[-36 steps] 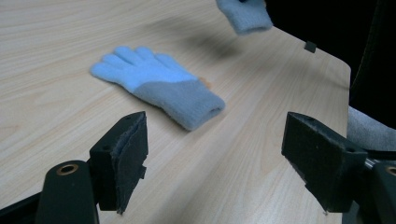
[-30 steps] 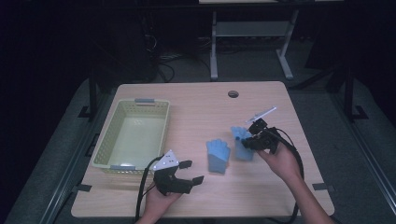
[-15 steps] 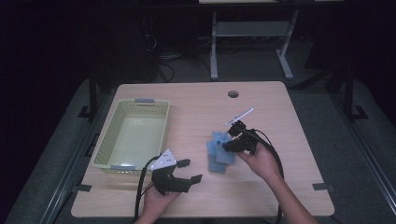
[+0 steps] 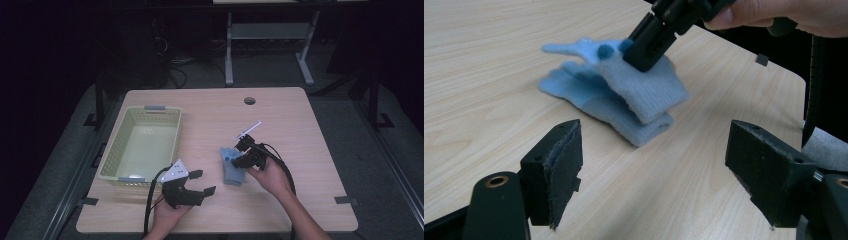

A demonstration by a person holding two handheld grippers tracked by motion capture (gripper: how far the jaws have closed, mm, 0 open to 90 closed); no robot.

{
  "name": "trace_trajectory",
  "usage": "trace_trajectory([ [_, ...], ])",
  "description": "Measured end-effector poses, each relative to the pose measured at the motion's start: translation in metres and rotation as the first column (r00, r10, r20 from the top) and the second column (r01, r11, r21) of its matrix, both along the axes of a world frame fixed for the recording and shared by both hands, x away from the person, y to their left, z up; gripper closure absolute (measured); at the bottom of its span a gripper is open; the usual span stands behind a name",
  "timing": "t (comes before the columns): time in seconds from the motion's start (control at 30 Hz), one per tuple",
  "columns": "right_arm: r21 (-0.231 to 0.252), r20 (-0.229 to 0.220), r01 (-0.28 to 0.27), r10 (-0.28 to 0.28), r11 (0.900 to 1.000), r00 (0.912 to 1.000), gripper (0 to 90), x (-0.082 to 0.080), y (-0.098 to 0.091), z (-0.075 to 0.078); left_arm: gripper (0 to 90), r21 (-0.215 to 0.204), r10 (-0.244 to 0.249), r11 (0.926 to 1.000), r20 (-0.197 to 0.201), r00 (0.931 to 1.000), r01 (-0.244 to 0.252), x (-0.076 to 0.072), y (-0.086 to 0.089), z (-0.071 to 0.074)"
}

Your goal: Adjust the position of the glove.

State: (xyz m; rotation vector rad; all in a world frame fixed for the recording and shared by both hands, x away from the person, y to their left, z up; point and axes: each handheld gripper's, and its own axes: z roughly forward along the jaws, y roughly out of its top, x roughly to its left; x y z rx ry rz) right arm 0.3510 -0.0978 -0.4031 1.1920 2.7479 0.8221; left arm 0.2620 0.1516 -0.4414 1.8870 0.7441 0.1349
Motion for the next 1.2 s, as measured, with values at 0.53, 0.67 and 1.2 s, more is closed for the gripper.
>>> trace_trajectory([
  [0.53, -0.047, -0.016, 0.018, -0.019, 0.9987, 0.9997, 73.7, 0.004, 0.008, -0.020, 22.7, -0.012, -0.002, 0.9999, -0.011, 0.9999, 0.002, 0.000, -0.001, -0.001],
  [0.67, -0.025, -0.005, 0.033, -0.033, 0.9992, 0.9994, 56.9, 0.005, 0.007, -0.018, 22.7, -0.016, -0.004, 0.9999, -0.016, 0.9999, 0.004, 0.000, -0.001, -0.002],
  [1.2, 0.020, -0.006, 0.043, -0.043, 0.9989, 0.9990, 73.0, 0.007, 0.014, -0.039, 25.3, 0.005, -0.018, 0.9998, -0.035, 0.9992, 0.018, -0.001, -0.004, -0.005],
])
